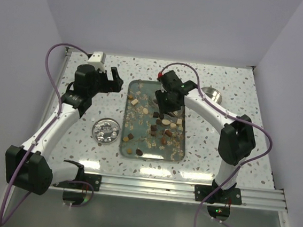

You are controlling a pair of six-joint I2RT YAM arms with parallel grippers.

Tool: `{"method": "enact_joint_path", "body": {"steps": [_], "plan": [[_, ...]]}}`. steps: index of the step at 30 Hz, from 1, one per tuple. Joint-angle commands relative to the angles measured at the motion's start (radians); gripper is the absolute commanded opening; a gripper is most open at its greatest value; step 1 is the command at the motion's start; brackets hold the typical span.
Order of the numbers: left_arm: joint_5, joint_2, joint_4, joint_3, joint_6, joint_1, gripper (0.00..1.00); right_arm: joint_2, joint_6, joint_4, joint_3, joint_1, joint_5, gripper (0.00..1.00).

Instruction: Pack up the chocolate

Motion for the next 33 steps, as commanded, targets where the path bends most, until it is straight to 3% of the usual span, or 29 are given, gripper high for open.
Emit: {"method": "enact_joint_path", "body": {"steps": [1,9,16,33], "plan": [[-0.011,-0.03,0.009,0.003,-0.007,0.004,1.0,0.003,-0.014,-0.009,0.053,0.014,0.025,0.49],[-0.02,-0.045,0.009,-0.011,-0.012,0.004,1.0,-0.002,-0.014,-0.059,0.082,0.02,0.07,0.48],[-0.026,-0.054,0.006,-0.017,-0.015,0.006,1.0,-0.003,-0.003,-0.064,0.074,0.02,0.075,0.36],[-0.022,-0.054,0.007,-0.023,-0.015,0.004,1.0,-0.031,0.006,-0.121,0.206,0.015,0.094,0.34]]}}
